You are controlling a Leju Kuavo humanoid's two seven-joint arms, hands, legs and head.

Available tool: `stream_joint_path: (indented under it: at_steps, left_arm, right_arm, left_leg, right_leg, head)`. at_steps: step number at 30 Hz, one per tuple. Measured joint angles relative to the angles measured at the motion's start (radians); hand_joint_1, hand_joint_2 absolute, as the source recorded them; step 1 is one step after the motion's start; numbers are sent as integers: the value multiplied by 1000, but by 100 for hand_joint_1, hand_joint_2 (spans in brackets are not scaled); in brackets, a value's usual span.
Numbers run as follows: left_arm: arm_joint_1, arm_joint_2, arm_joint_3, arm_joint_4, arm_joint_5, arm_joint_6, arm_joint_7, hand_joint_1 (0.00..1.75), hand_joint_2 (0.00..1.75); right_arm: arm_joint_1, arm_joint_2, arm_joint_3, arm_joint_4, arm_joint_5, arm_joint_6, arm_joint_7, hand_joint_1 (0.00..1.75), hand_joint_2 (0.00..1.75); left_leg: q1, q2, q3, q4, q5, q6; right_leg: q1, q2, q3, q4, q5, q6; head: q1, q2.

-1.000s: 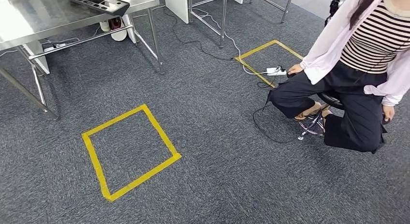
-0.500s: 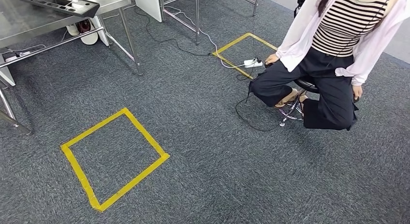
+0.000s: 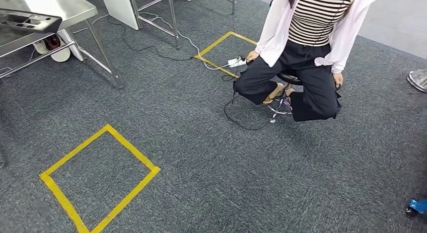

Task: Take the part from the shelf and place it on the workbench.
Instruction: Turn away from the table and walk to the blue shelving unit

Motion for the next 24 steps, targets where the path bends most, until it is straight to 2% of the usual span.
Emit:
stream_joint_path:
  at_steps: [1, 2, 3, 4, 5, 7, 9, 10, 11, 12, 13, 14, 15, 16, 17, 18, 19, 20, 22, 23, 24]
  left_arm:
    - [0, 0, 0, 0, 0, 0, 1, 0, 0]
    - [0, 0, 0, 0, 0, -1, 1, 0, 0]
    - [0, 0, 0, 0, 0, -1, 2, 0, 0]
    - [0, -1, 0, 0, 1, -1, 2, 0, 0]
    - [-1, -2, 0, 0, 2, -1, 3, 0, 0]
    - [-1, -2, 0, 0, 6, -1, 3, 0, 0]
    - [0, -2, 0, 0, 10, -1, 3, 0, 0]
    - [0, -2, 0, 0, 11, -1, 3, 0, 0]
    - [1, -2, 0, 0, 11, -1, 3, 0, 0]
    - [0, -3, 0, 0, 12, -1, 3, 0, 0]
    - [0, -3, 0, 0, 12, -1, 3, 0, 0]
    - [0, -4, 0, 0, 12, -1, 3, 0, 0]
    - [0, -4, 0, 0, 12, -2, 3, 0, 0]
    - [0, -4, 0, -1, 11, -2, 3, 0, 0]
    - [0, -4, 0, -1, 11, -3, 3, 0, 0]
    - [-1, -4, 0, -1, 11, -3, 3, 0, 0]
    - [-3, -4, 0, -1, 10, -4, 3, 0, 0]
    - [-4, -5, 0, -1, 9, -4, 3, 0, 0]
    - [-6, -7, 0, -1, 6, -6, 2, 0, 0]
    - [-5, -7, 0, -1, 5, -6, 2, 0, 0]
    - [-4, -6, 0, -1, 3, -6, 2, 0, 0]
  right_arm:
    - [-2, 0, -1, 0, 0, 0, -1, 0, 0]
    - [-3, 1, -2, 0, 1, 0, -2, 0, 0]
    - [-3, 1, -2, 0, 2, 0, -3, 0, 0]
    - [-2, 1, -3, 0, 3, 0, -4, 0, 0]
    - [0, 0, -3, 0, 5, 0, -5, 0, 0]
    - [0, 0, -3, 0, 10, 3, -7, 0, 0]
    - [-4, 1, -3, 0, 14, 7, -9, 0, 0]
    - [-5, 1, -3, 0, 14, 10, -10, 0, 0]
    - [-5, 1, -3, 0, 14, 12, -10, 0, 0]
    - [-4, 0, -3, 0, 14, 14, -10, 0, 0]
    - [-3, 0, -3, 0, 14, 17, -10, 0, 0]
    - [-3, -1, -4, 0, 13, 18, -10, 0, 0]
    - [-4, -1, -4, 0, 12, 19, -10, 0, 0]
    - [-6, -1, -4, 0, 12, 19, -10, 0, 0]
    - [-8, -1, -4, 0, 11, 20, -9, 0, 0]
    - [-9, -1, -4, 0, 11, 20, -9, 0, 0]
    - [-8, -1, -4, 0, 10, 20, -9, 0, 0]
    - [-7, -1, -5, 0, 8, 20, -9, 0, 0]
    - [-4, -1, -8, 0, 5, 20, -9, 0, 0]
    - [-4, -1, -10, 0, 5, 20, -10, 0, 0]
    - [-4, -1, -12, 0, 4, 20, -10, 0, 0]
  left_leg:
    - [1, -16, 20, -49, 19, 2]
    - [1, -29, 30, -76, 26, 5]
    - [-2, -32, 32, -85, 24, 10]
    - [-5, -23, 32, -88, 25, 17]
    - [-7, -13, 33, -93, 29, 25]
    - [-6, 8, 37, -104, 37, 43]
    - [-7, 31, 38, -108, 39, 52]
    - [-8, 44, 37, -108, 38, 53]
    - [-9, 55, 37, -107, 38, 53]
    - [-9, 65, 37, -107, 38, 52]
    - [-9, 74, 38, -107, 37, 51]
    - [-8, 83, 40, -107, 36, 49]
    - [-9, 91, 42, -107, 34, 45]
    - [-11, 99, 45, -106, 31, 39]
    - [-13, 107, 47, -106, 28, 32]
    - [-14, 114, 50, -106, 26, 26]
    - [-14, 121, 54, -108, 26, 18]
    - [-11, 124, 57, -109, 24, 12]
    - [-4, 100, 48, -78, -4, 2]
    - [-2, 78, 30, -34, -32, 0]
    - [-2, 56, 3, 27, -66, -1]
  right_leg:
    - [2, 10, -4, 4, -1, 3]
    - [3, 19, -11, 8, -1, 9]
    - [4, 27, -17, 9, 0, 15]
    - [2, 36, -24, 7, 2, 22]
    - [1, 32, -29, 10, 3, 28]
    - [0, -5, -56, 54, -20, 32]
    - [-2, -44, -115, 173, -75, 29]
    - [-5, -50, -149, 239, -99, 30]
    - [-7, -52, -169, 282, -111, 34]
    - [-10, -53, -171, 292, -109, 41]
    - [-12, -57, -151, 258, -91, 49]
    - [-15, -66, -116, 193, -67, 58]
    - [-16, -85, -75, 118, -43, 63]
    - [-14, -100, -42, 56, -23, 62]
    - [-11, -111, -23, 20, -12, 58]
    - [-7, -115, -19, 6, -8, 51]
    - [-2, -107, -21, 6, -6, 43]
    - [-6, -98, -20, 2, -3, 34]
    - [-12, -83, -12, -6, 4, 17]
    - [-15, -76, -7, -9, 7, 9]
    - [-11, -68, -7, -9, 9, 4]
  head:
    - [1, 0]
    - [1, 0]
    - [1, 0]
    - [1, 0]
    - [1, 0]
    - [3, 0]
    - [7, 0]
    - [7, 0]
    - [7, 0]
    - [8, 0]
    - [8, 0]
    - [8, 0]
    - [8, 0]
    - [8, 0]
    - [8, 0]
    - [7, 0]
    - [7, 0]
    - [6, 0]
    - [3, 0]
    - [0, 0]
    - [-2, 0]
